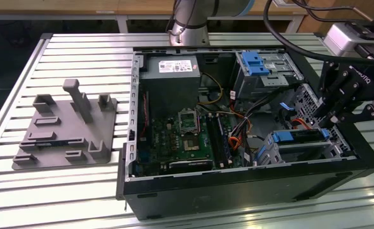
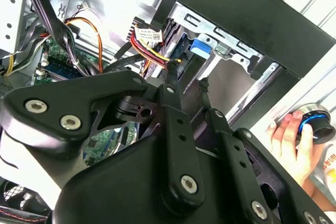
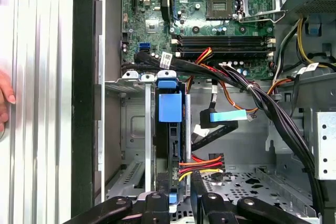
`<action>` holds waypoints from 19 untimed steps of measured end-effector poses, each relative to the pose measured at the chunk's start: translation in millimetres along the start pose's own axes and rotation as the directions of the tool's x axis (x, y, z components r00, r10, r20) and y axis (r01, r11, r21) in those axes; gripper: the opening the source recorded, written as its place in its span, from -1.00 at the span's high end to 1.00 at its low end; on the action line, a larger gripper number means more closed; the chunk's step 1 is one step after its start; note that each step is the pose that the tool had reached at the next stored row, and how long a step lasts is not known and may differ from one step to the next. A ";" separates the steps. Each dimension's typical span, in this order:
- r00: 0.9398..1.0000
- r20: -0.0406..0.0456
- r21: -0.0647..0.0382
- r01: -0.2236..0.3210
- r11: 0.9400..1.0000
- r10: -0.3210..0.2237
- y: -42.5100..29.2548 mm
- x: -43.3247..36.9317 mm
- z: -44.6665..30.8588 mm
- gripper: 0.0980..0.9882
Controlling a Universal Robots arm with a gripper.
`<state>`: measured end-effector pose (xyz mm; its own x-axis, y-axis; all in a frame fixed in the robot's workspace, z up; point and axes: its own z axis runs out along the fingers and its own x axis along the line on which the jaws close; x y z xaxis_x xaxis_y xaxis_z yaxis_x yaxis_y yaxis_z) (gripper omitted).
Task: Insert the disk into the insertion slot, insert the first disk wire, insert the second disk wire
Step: 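Insert the second disk wire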
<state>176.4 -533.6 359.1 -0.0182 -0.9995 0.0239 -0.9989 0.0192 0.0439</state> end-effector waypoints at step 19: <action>1.000 0.000 0.000 0.000 1.000 0.000 0.2 0.0 -3.5 0.54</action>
<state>176.4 -533.4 362.6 -0.0182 -0.9995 0.0239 -0.9989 0.0192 0.0437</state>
